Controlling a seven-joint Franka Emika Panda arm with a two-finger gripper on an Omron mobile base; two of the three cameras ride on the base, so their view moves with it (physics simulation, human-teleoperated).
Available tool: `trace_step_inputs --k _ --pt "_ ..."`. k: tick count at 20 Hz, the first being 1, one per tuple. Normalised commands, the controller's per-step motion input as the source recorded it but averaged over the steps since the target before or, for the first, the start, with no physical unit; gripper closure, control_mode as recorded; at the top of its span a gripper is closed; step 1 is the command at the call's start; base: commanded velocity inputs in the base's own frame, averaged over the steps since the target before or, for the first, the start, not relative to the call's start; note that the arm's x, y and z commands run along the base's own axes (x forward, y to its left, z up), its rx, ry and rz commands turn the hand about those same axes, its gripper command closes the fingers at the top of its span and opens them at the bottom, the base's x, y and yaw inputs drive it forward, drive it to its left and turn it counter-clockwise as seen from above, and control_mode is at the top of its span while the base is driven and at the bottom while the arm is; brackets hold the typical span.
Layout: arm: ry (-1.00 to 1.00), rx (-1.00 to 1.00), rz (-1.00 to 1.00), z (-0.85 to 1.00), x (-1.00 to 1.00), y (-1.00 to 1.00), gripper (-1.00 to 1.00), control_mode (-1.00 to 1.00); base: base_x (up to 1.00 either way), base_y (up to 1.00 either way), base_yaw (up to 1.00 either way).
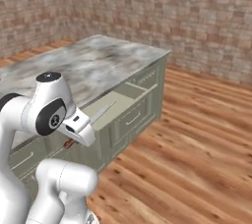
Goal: Pick up the metallic utensils from the counter and place them in the open drawer. Make sure not to pick up any wooden utensils.
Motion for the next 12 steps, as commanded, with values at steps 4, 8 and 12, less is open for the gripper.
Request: trace_step_inputs --k 4,8,12 --pt "0.00 0.00 0.00 0.00 0.00 0.00 1.00 1.00 0.61 0.00 0.24" --pt "0.00 0.00 0.00 0.00 0.00 0.00 1.00 1.00 0.28 0.04 0.24" --pt "0.00 0.00 0.00 0.00 0.00 0.00 1.00 1.00 0.12 0.12 0.17"
